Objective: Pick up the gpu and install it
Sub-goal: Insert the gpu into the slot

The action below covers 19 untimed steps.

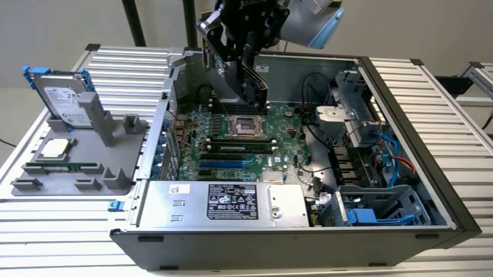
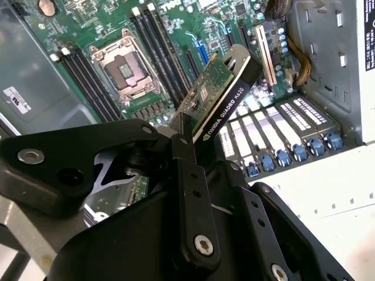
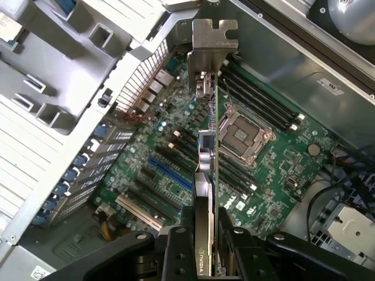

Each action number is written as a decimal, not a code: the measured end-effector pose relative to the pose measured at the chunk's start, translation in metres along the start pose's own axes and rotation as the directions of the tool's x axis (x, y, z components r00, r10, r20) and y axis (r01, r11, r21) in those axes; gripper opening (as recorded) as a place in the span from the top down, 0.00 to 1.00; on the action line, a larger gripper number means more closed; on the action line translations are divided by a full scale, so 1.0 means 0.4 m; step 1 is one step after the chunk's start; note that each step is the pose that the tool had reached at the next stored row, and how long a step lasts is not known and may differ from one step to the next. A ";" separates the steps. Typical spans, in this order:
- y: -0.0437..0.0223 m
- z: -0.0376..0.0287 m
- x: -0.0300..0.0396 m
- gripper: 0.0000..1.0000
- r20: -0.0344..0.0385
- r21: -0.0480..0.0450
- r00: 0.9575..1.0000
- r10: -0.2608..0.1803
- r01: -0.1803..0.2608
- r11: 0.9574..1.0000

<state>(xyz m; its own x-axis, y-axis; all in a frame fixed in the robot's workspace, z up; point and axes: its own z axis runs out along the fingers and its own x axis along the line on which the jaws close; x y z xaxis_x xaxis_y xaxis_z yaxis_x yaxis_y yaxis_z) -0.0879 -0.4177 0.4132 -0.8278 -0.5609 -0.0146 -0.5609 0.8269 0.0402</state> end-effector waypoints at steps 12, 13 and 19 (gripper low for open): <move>0.000 0.000 0.000 1.00 -0.001 -0.001 0.999 -0.035 0.035 0.999; 0.000 0.000 0.000 1.00 -0.001 -0.001 0.999 -0.036 0.036 0.999; 0.000 0.000 0.000 1.00 -0.002 -0.001 0.999 -0.038 0.038 0.999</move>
<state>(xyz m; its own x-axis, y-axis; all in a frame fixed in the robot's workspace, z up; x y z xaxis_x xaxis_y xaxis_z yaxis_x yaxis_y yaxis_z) -0.0879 -0.4177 0.4132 -0.8056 -0.5923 -0.0145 -0.5923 0.8047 0.0402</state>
